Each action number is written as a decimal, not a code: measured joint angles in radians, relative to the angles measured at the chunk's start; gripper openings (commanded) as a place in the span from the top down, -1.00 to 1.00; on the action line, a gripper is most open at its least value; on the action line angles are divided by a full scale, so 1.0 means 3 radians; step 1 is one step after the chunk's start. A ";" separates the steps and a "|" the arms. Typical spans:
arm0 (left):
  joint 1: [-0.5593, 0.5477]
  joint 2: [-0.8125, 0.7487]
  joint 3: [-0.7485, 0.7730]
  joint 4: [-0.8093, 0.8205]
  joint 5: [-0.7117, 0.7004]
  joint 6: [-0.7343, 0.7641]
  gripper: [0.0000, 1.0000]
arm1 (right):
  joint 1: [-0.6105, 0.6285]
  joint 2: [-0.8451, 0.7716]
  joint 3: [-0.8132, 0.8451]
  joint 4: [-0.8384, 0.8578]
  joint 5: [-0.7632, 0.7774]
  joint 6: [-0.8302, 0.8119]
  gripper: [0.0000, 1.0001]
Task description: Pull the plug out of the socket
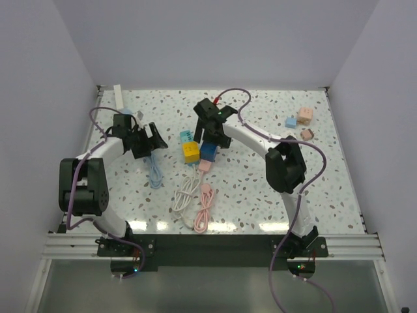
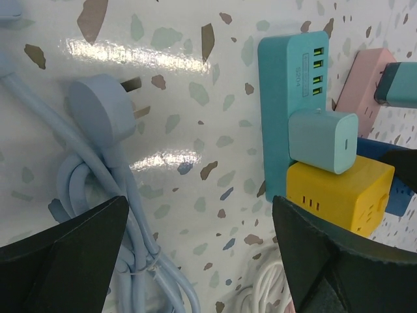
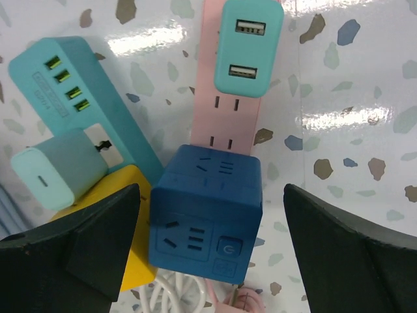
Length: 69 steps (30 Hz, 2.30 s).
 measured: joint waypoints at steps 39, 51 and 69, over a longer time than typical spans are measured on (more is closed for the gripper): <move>-0.0069 -0.0879 -0.0215 -0.0234 0.0306 0.0017 -1.00 | -0.0458 -0.0795 -0.1572 0.0423 -0.1136 -0.1844 -0.57; -0.0492 -0.1134 -0.0367 0.0108 0.0490 -0.0341 -1.00 | -0.0454 -0.0888 -0.1577 0.0425 -0.1176 -0.1946 0.50; -0.1784 -0.0593 -0.0212 0.0916 0.0106 -0.0944 -1.00 | -0.0776 -0.2224 -0.2898 0.1202 -0.2185 -0.1817 1.00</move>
